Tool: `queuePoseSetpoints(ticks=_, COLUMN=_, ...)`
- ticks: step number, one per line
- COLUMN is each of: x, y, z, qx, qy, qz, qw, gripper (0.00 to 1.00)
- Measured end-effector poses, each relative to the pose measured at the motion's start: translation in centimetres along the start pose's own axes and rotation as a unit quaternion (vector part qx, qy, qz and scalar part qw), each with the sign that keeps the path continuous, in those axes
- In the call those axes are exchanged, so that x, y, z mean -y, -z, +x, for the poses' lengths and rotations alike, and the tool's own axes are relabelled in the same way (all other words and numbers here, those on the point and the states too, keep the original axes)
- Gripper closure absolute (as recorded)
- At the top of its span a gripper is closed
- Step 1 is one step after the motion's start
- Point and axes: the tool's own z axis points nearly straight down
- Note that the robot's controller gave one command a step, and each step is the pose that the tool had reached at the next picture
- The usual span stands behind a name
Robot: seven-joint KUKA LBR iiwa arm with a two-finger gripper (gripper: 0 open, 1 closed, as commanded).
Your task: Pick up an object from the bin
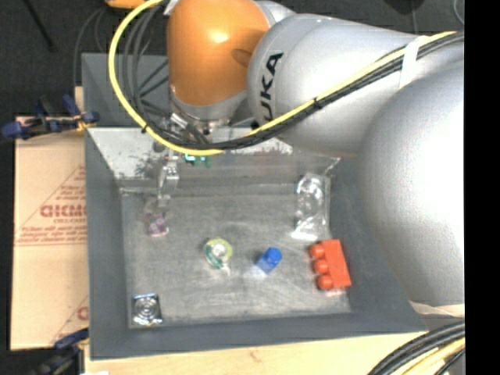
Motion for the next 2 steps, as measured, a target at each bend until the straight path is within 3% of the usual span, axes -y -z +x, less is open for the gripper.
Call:
queuePoseSetpoints(ticks=1, x=1.5, y=-13.9, z=0.2, qx=0.0038, qy=-0.056, qz=-0.001, qw=0.9984, gripper=0.0)
queuePoseSetpoints(ticks=2, x=1.7, y=-6.0, z=-0.6, qx=0.0089, qy=-0.03, qz=0.0, qw=0.9995, gripper=0.0)
